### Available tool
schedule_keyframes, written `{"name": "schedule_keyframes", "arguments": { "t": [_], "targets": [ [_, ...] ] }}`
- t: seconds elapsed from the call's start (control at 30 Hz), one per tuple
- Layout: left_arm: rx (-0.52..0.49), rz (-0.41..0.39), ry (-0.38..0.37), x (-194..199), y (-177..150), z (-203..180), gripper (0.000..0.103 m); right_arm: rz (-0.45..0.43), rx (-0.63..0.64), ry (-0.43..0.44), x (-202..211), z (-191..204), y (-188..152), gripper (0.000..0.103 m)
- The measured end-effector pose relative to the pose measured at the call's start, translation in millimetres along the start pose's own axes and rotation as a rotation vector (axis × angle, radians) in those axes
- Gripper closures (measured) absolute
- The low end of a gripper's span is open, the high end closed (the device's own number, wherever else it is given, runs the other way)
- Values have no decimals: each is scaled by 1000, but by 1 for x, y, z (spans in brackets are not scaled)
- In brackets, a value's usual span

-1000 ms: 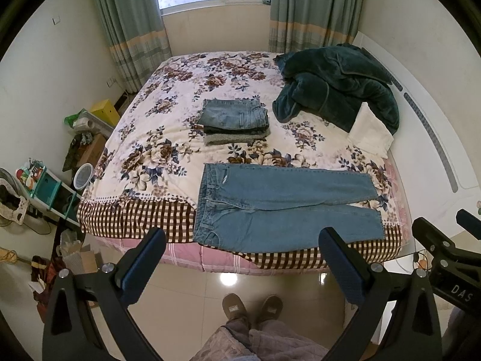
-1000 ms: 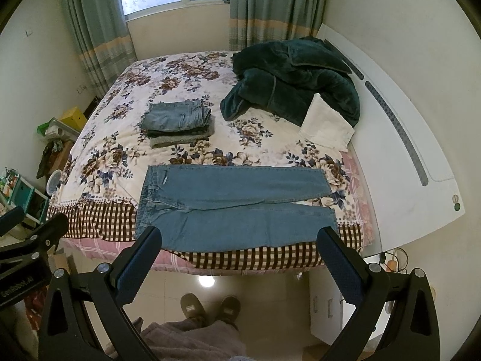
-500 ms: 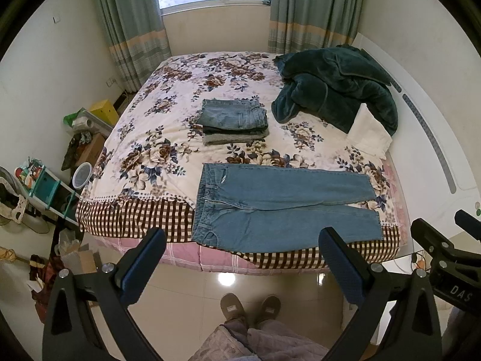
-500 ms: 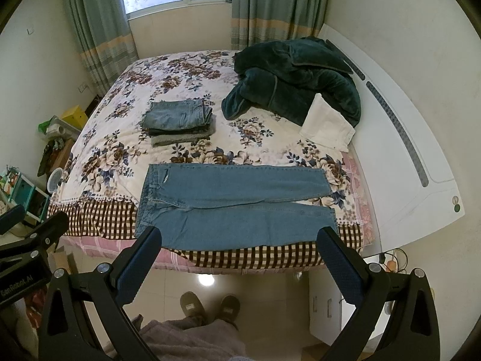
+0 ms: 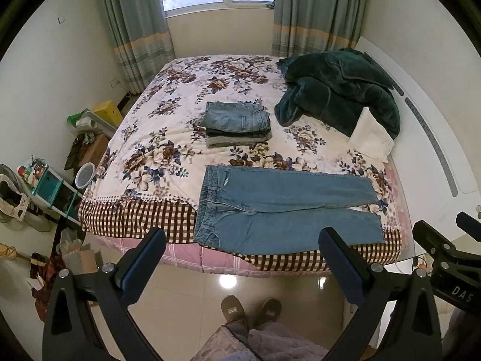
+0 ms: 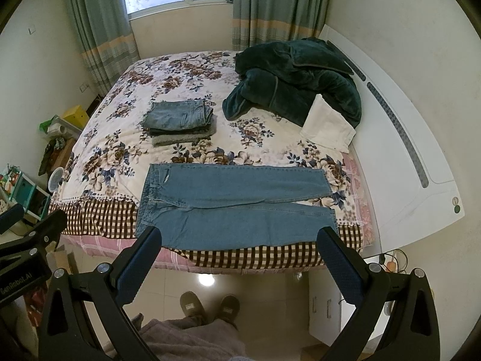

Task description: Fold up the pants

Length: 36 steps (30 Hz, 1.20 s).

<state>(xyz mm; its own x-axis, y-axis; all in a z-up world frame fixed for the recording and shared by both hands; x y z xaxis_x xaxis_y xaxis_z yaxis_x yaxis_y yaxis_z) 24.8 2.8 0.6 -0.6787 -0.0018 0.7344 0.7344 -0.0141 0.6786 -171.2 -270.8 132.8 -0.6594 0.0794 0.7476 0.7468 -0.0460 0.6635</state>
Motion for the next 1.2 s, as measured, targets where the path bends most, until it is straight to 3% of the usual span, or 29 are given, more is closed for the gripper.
{"name": "schedule_keyframes", "arguments": {
  "t": [0.47,0.77,1.03,1.2],
  "targets": [
    [0,-4,-1,2,0,3,0,-8,-6,22,0,-4,3,0],
    [26,-25,44,2,7,-9,0,-12,-20,36,-6,-19,-1,0],
    [57,-104,173,-50,16,-17,0,-54,-94,-23,-76,-48,1,0],
    [62,-46,205,-118,24,-22,0,-11,-154,-69,-152,-64,15,0]
  ]
}}
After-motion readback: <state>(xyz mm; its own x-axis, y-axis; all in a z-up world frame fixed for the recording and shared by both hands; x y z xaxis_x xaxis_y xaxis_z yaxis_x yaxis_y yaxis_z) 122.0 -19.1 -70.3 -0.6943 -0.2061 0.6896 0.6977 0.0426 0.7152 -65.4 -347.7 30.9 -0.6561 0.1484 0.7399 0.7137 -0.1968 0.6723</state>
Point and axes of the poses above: each gripper's, at about its wrist camera, not at the fingertips, and x roughly against the way its jaws point, z to its left, y to its top, the point moved 1 cm from there along -x, roughly the way its jaws point, and after that the axes turned 12 degrees about -z, right-handed, at the moved point
